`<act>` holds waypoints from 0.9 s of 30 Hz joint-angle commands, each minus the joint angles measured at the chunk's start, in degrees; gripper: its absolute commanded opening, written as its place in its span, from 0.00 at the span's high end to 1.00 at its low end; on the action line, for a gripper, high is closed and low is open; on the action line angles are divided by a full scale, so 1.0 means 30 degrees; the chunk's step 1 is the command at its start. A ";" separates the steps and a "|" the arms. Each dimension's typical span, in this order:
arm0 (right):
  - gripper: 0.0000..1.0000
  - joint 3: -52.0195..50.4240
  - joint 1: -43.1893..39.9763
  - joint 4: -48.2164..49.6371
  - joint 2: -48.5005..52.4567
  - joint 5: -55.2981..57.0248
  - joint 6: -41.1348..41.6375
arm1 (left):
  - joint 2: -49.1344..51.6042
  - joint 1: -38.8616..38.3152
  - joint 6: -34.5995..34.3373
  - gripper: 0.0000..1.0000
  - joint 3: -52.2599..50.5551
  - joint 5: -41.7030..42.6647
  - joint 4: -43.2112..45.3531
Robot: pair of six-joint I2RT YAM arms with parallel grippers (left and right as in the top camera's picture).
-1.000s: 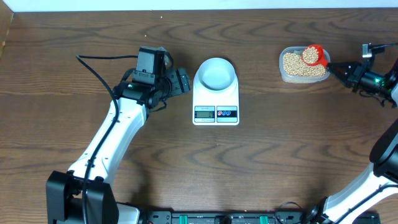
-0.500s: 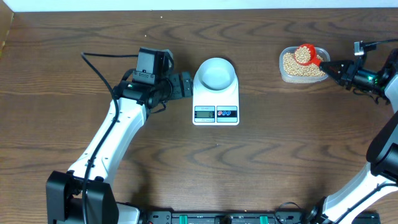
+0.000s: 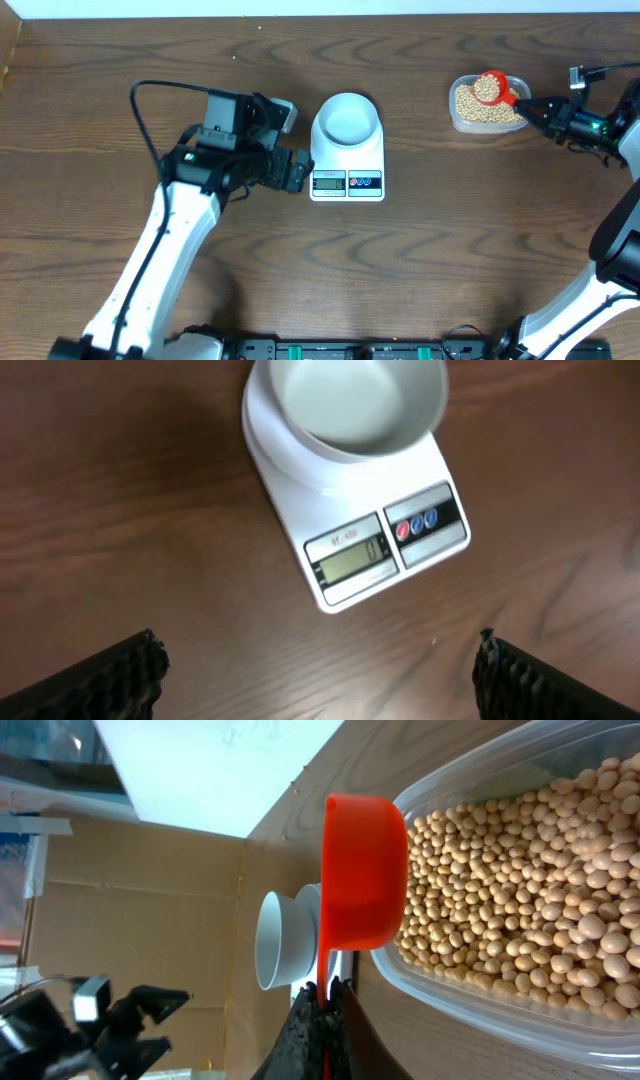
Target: Scoop item into bowl and weigh 50g on scale
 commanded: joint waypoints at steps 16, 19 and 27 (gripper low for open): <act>0.99 -0.0087 0.0153 0.0036 -0.0379 -0.0619 -0.0503 | -0.0532 0.0051 0.3512 0.02 0.0240 0.0226 -0.0597; 0.99 -0.0080 0.0175 0.0036 -0.0379 -0.0619 -0.0503 | -0.0532 0.0051 0.3504 0.02 0.0240 0.0226 -0.0605; 0.99 -0.0080 0.0801 0.0051 -0.0379 -0.0627 -0.0488 | -0.0532 0.0051 0.3504 0.02 0.0240 0.0226 -0.0605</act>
